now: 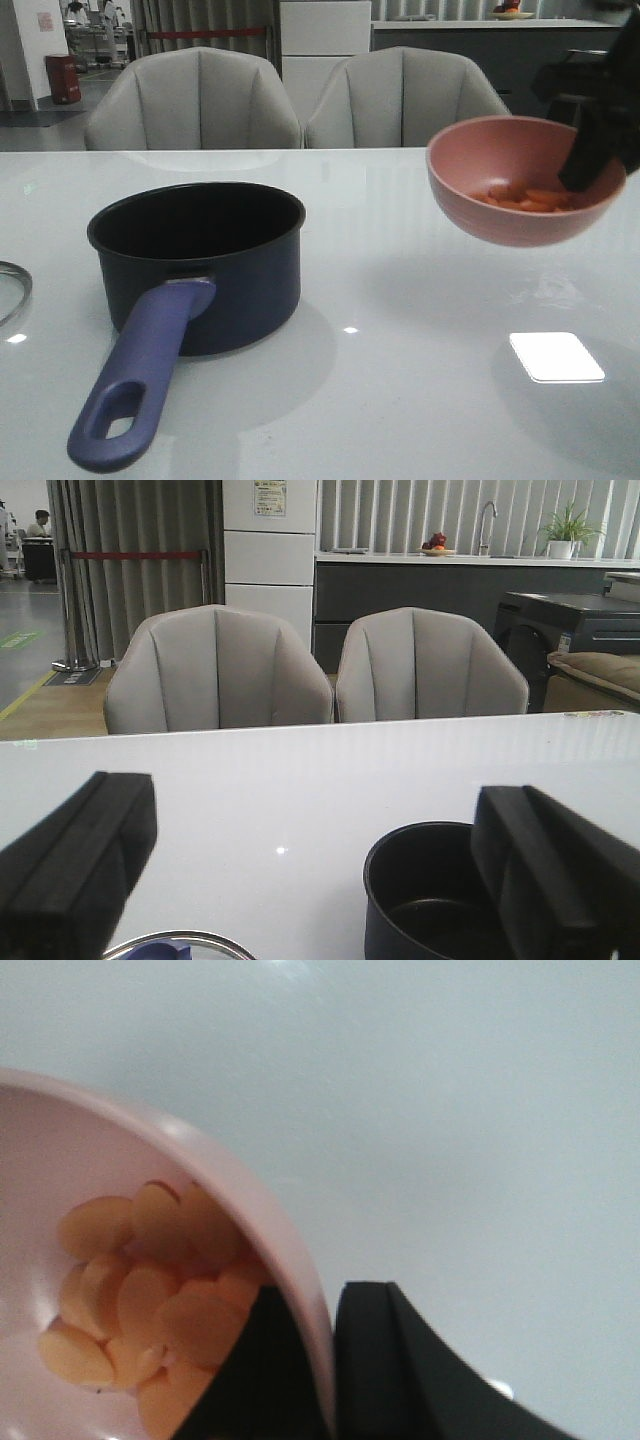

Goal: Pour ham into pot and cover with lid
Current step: 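Lift the pink bowl and carry it over the saucepan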

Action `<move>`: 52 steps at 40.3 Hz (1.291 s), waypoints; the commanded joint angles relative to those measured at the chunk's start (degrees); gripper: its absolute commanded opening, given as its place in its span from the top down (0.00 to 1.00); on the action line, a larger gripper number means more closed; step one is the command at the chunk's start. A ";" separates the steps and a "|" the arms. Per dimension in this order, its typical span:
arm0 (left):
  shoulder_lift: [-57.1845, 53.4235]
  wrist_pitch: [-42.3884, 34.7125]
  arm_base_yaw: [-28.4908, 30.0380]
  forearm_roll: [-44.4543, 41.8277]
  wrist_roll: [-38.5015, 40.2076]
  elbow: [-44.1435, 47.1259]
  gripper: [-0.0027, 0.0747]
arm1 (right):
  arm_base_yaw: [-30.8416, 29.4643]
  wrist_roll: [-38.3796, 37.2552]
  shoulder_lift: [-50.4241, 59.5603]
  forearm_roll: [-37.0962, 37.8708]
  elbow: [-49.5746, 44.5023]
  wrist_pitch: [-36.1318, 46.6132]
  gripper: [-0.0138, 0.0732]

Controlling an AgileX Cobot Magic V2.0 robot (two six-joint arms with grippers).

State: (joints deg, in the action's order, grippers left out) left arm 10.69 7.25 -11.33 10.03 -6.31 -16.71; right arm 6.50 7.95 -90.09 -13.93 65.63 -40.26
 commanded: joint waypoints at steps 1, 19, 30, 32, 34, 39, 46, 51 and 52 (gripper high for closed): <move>0.46 -4.54 -0.49 0.64 0.09 -1.65 0.09 | 3.88 -0.46 4.68 1.81 2.71 3.06 0.68; 0.46 -4.54 -0.49 0.64 0.09 -1.65 0.09 | 22.75 -13.97 3.32 13.93 10.04 16.06 0.68; 0.46 -4.54 -0.49 0.64 0.09 -1.65 0.09 | 27.42 -13.91 -0.53 17.58 9.53 31.76 0.68; 0.46 -4.54 -0.49 0.64 0.09 -1.65 0.09 | 28.03 -13.91 -0.86 18.71 8.56 36.60 0.68; 0.46 -4.54 -0.49 0.64 0.09 -1.65 0.09 | 28.12 -13.91 -0.92 18.93 7.08 40.73 0.68; 0.46 -4.54 -0.49 0.64 0.09 -1.65 0.09 | 28.17 -13.72 -0.92 18.93 1.79 53.06 0.68; 0.46 -4.54 -0.49 0.64 0.09 -1.65 0.09 | 28.17 -9.82 -1.30 18.93 -5.47 69.56 0.68; 0.46 -4.54 -0.49 0.64 0.09 -1.65 0.09 | 28.17 -5.74 -2.85 18.93 -6.65 74.23 0.68; 0.46 -4.54 -0.49 0.64 0.09 -1.65 0.09 | 28.17 -4.47 -3.34 18.93 -6.65 74.59 0.68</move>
State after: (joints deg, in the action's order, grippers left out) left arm 10.69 7.25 -11.33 10.03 -6.31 -16.71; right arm 34.74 0.00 -94.86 4.53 57.77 25.25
